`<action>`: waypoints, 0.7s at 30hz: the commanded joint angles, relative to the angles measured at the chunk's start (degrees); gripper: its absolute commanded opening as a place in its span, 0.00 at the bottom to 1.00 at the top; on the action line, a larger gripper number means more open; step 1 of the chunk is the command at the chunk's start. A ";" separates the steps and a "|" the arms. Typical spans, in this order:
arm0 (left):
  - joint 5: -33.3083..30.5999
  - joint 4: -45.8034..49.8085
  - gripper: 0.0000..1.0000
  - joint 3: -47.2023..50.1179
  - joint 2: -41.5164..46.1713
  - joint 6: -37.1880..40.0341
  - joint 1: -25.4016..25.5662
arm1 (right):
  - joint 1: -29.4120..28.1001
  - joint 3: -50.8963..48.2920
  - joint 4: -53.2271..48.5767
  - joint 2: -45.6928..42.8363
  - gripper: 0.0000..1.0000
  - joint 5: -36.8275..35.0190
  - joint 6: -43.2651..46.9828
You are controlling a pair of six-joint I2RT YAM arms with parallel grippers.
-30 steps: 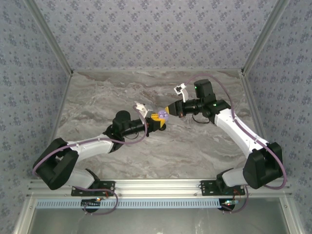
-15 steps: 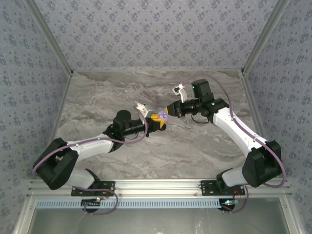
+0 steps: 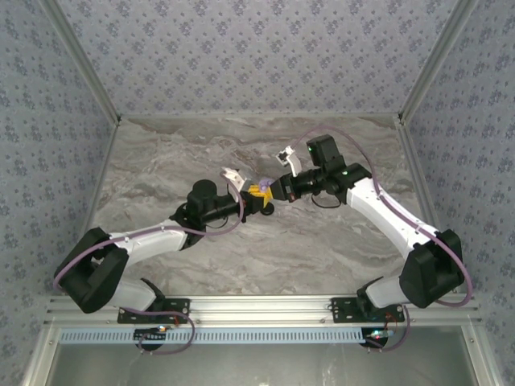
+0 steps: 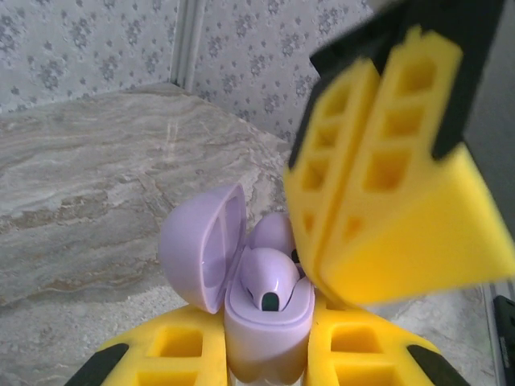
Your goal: Insert the wireless bluetooth earbuds into the charging case
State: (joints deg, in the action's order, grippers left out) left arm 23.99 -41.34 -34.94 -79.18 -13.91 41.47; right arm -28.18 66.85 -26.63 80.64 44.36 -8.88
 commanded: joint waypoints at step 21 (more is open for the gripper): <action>7.03 -2.11 0.12 -1.78 4.43 5.71 -0.05 | 5.95 2.33 -0.33 0.39 0.12 -4.94 -5.13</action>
State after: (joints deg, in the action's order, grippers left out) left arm 27.38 -40.56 -35.11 -76.64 -9.91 41.36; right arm -22.24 69.25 -27.57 79.72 35.42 -12.80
